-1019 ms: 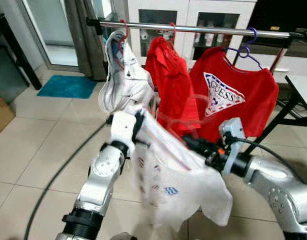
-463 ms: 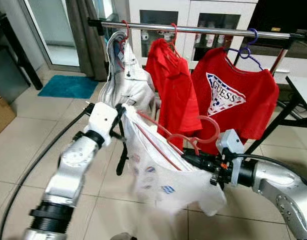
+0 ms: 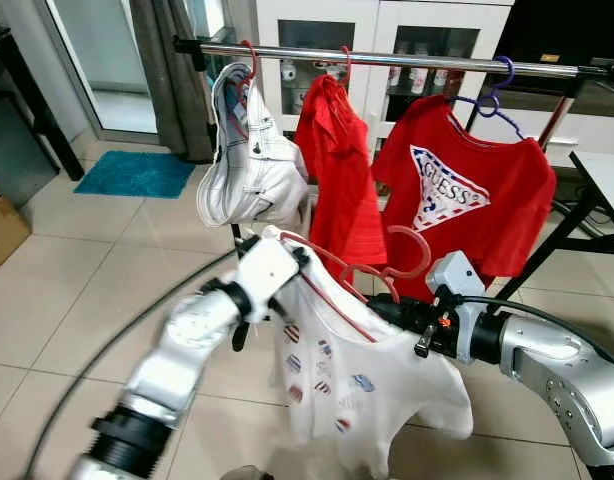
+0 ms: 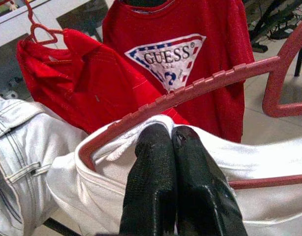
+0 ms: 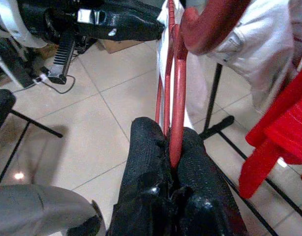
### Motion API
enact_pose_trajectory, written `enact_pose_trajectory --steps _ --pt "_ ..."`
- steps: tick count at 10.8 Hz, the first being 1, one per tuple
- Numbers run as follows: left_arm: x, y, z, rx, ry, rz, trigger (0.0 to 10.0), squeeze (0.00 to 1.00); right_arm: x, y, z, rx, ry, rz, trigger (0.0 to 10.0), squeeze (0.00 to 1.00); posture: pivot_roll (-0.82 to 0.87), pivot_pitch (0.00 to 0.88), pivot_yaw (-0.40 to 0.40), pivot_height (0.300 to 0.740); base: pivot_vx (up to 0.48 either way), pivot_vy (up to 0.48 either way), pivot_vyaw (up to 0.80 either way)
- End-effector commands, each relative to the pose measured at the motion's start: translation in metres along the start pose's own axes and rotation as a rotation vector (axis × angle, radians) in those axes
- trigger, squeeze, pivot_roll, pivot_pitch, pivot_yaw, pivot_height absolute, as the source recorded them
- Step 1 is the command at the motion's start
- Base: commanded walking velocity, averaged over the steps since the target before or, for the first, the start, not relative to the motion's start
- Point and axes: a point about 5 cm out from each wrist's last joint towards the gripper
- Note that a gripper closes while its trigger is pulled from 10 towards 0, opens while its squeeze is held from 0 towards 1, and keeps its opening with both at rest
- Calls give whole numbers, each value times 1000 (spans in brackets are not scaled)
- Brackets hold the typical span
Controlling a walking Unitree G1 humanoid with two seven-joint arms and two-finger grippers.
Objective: Hang hanger
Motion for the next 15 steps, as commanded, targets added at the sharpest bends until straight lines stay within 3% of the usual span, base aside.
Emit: enact_pose_trajectory --steps 1,2,3,4,5,6,7,8,10,12,13,15 --pt "2 6 3 -11 3 67 0 0 0 1 5 -14 -10 -10 0 0 -66 0 25 740 0 0 0" --pt "0 17 1 -145 7 262 0 0 -1 -2 5 1 -20 -32 0 0 -68 0 27 740 0 0 0" --pt "-7 21 -4 -309 -2 387 353 0 -1 -3 5 19 -38 -35 0 0 -67 0 24 740 0 0 0" --pt "-8 7 -2 -340 -39 309 10000 0 0 -2 6 26 -43 -25 0 0 -64 0 21 740 0 0 0" --pt "-8 0 -2 -318 -24 271 10000 0 1 -2 6 25 -42 -23 0 0 -62 0 19 740 0 0 0" --pt "-7 -13 -5 -257 18 165 10000 1000 1 -3 8 27 -48 -25 0 0 -59 0 15 740 0 0 0" --pt "-10 -28 -13 -160 88 18 10000 1000 2 -5 9 28 -51 -30 0 0 -57 0 12 740 0 0 0" --pt "-14 -34 -21 -95 150 -38 10000 1000 1 -6 10 28 -50 -36 0 0 -57 0 12 740 0 0 0" --pt "-18 -29 -28 -59 204 -13 10000 1000 0 -9 10 31 -49 -41 0 0 -59 0 9 740 0 0 0" --pt "-17 -15 -15 -152 97 168 10000 1000 -4 -9 12 33 -62 -29 0 0 -64 0 10 740 0 0 0" --pt "-20 -2 -14 -329 44 350 10000 1000 -8 -10 17 39 -99 1 0 0 -66 0 9 740 0 0 0" --pt "-23 4 -23 -440 61 457 10000 1000 -13 -9 27 59 -151 47 0 0 -69 0 7 740 0 0 0"
Point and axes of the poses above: a point about 5 cm out from each wrist's last joint towards the gripper, its own x axis pointing out of the wrist towards the gripper, its own z axis along the axis of the wrist's last joint, y = z × x, and after that the axes turned 12 degrees about x, right-handed
